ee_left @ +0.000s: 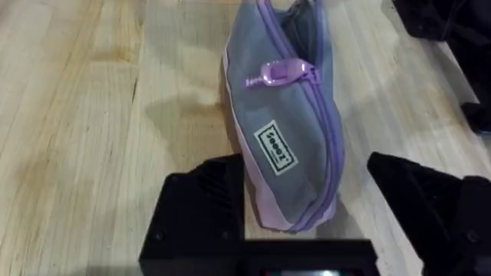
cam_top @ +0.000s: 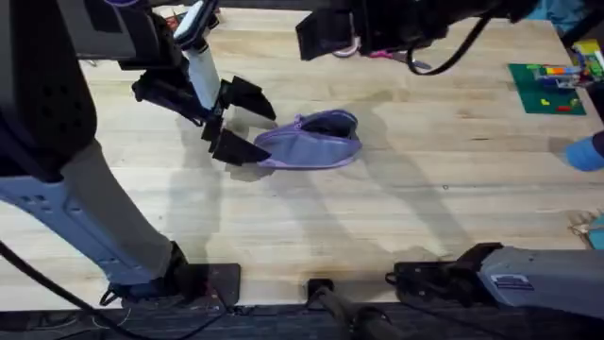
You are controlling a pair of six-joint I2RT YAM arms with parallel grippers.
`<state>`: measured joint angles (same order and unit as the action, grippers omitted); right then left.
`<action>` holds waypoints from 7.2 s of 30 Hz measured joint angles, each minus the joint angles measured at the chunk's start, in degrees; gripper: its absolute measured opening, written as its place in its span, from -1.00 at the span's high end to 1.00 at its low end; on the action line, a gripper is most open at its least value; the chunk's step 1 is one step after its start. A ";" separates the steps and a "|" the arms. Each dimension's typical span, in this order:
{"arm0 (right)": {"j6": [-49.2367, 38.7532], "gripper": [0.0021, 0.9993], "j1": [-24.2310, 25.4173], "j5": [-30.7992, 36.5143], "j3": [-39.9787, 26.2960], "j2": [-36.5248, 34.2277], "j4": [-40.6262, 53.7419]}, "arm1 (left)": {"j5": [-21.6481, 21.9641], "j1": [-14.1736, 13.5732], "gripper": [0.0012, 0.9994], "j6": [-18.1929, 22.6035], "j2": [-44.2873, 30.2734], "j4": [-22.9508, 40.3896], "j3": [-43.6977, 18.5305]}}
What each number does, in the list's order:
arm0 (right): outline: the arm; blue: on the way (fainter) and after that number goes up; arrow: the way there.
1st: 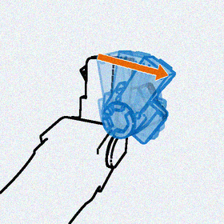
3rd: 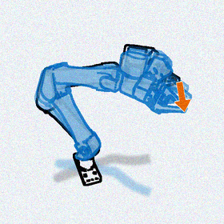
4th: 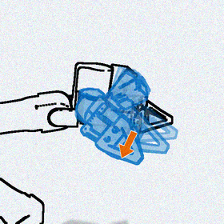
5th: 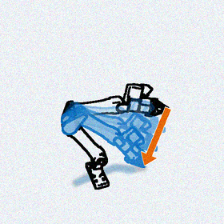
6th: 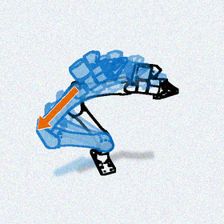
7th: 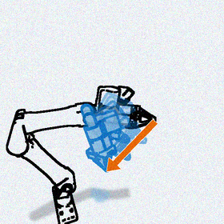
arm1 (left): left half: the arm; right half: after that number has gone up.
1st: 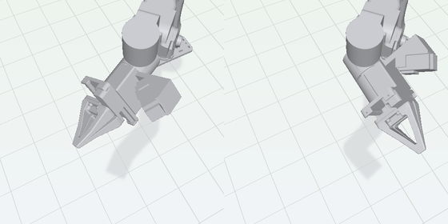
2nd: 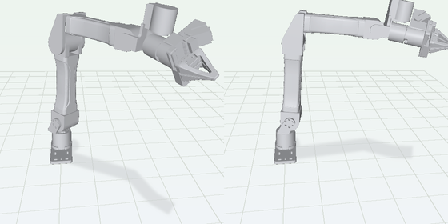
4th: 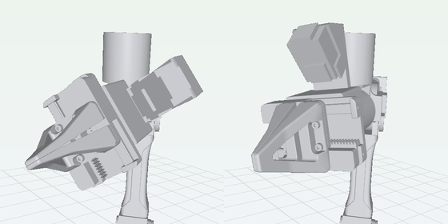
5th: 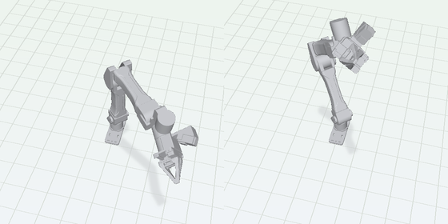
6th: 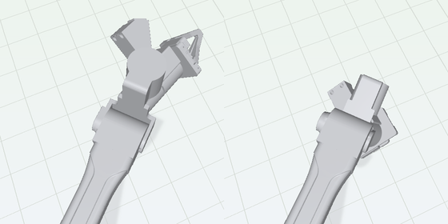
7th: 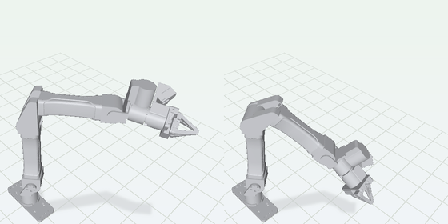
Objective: Unzip the bag, pick up the pens from the table one at a time and place them inside, then zip the bag closed.
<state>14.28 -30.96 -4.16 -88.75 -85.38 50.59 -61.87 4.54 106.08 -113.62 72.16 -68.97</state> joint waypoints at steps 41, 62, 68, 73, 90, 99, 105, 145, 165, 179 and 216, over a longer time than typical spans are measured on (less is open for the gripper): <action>3.36 -0.99 -6.54 -2.13 -15.74 -25.28 16.78 | -0.08 0.00 -0.99 0.00 0.00 0.02 0.00; 11.57 -0.93 -6.65 -3.16 -15.74 -27.92 16.92 | -0.07 0.00 -0.99 0.00 0.00 0.02 0.00; 12.35 -0.86 -7.28 -2.81 -15.74 -29.95 17.07 | -0.09 0.00 -0.99 0.00 0.00 0.00 0.00; 12.74 -0.51 -7.45 -2.63 -15.74 -31.79 17.29 | -0.09 0.00 -0.99 0.00 0.00 0.01 0.00; 13.18 0.94 -7.22 -1.06 -15.75 -31.91 17.98 | -0.07 0.00 -0.99 0.00 0.00 -0.20 0.00; 13.18 0.94 -5.51 -2.38 -19.28 -31.91 20.16 | -0.08 0.00 -0.99 0.00 0.00 -0.20 0.00; 13.18 0.94 -4.85 -2.87 -19.99 -31.89 20.24 | -0.09 0.00 -0.99 0.00 0.00 -0.20 0.00; 13.18 0.94 -2.23 -3.83 -24.87 -29.01 21.95 | -0.28 0.00 -0.99 0.00 0.00 -0.22 0.00; 13.18 0.94 -2.23 -4.22 -24.87 -29.01 22.30 | -1.16 -0.33 0.91 -0.02 0.00 -2.31 0.00; 10.27 0.94 -1.87 -3.11 -24.87 -29.01 22.34 | -1.42 -0.33 0.92 -0.04 0.00 -2.36 0.00; 1.46 -0.99 7.14 -6.02 -27.22 -29.60 26.64 | -1.47 -0.55 0.92 -0.02 0.00 -2.36 0.07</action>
<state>15.74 -23.82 -10.18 -115.97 -114.98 77.22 -63.33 3.99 106.06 -113.62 69.80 -68.90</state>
